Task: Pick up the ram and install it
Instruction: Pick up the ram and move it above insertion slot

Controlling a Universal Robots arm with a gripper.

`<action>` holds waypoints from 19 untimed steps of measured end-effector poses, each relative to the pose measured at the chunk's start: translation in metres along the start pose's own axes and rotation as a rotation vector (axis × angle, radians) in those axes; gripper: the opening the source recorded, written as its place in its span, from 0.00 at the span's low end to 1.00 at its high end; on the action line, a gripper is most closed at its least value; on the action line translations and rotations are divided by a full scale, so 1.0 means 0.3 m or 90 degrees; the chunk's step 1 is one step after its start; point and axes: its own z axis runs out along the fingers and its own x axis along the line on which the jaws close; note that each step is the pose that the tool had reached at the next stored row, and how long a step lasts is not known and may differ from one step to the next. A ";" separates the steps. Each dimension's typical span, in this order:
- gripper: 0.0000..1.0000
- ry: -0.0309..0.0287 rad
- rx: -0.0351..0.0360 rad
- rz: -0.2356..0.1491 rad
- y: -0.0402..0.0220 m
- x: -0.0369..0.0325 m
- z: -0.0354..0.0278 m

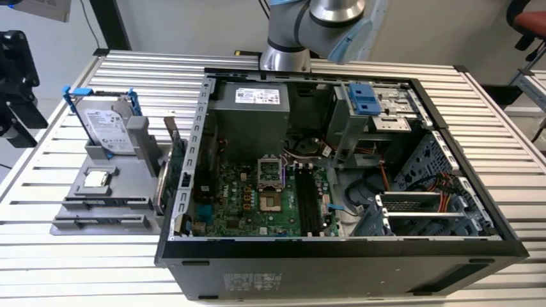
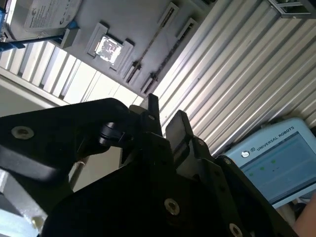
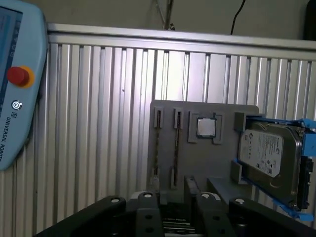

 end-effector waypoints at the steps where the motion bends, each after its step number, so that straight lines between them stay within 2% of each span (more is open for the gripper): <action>1: 1.00 0.0000 0.0000 0.000 0.000 0.000 0.000; 7: 1.00 0.0000 0.0000 0.002 0.000 0.000 0.004; 15: 1.00 -0.0018 0.0006 0.024 0.000 0.001 0.046; 16: 1.00 -0.0024 0.0006 0.026 0.000 0.001 0.052; 19: 1.00 -0.0079 0.0015 0.027 0.000 0.001 0.063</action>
